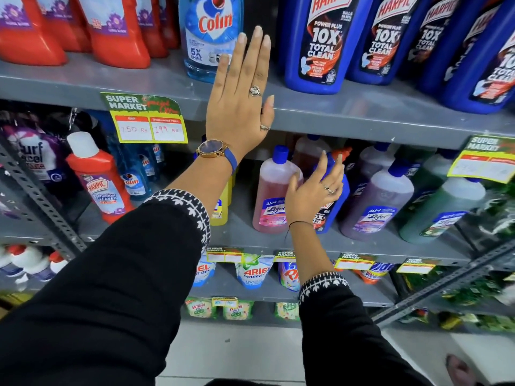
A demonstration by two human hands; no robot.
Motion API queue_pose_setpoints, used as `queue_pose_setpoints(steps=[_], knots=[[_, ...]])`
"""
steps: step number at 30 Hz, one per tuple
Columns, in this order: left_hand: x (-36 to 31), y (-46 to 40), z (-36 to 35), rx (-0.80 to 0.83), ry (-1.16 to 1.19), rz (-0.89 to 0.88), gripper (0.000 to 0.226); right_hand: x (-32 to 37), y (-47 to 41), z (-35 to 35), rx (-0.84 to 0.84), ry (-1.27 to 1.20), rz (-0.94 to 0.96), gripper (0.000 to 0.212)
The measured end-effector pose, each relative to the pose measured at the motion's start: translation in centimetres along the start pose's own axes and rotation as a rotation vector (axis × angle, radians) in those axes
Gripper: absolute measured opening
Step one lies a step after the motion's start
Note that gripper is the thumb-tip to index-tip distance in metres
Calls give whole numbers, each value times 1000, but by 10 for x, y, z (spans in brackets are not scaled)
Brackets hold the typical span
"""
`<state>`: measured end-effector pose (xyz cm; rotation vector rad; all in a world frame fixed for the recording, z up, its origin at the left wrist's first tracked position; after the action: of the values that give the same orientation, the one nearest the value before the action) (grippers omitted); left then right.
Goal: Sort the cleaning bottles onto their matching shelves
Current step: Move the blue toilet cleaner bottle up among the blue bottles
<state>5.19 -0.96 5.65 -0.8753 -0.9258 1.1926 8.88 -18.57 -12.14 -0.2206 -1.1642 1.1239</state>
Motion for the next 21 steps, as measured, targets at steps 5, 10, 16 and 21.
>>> queue_pose_setpoints(steps=[5, 10, 16, 21], knots=[[2, 1, 0, -4, -4, 2, 65, -32, -27, -4, 62, 41, -165, 101], [-1, 1, 1, -22, 11, -14, 63, -62, -32, -23, 240, 104, -290, 102], [0, 1, 1, -28, -1, -22, 62, -63, -29, -19, 205, 36, -259, 90], [-1, 1, -1, -17, -9, -35, 61, -59, -18, -8, 140, -30, -256, 88]])
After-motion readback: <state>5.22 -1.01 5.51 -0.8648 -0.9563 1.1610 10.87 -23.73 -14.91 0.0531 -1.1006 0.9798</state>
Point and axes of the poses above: each hand's wrist, its own y-axis away from the middle knuckle, its own z-axis out of the back of the hand, x = y × z, the point moved 9 cm from there along -y, towards the middle knuckle, and after that the axes turned 1 degree about x, right-handed, at the moved point
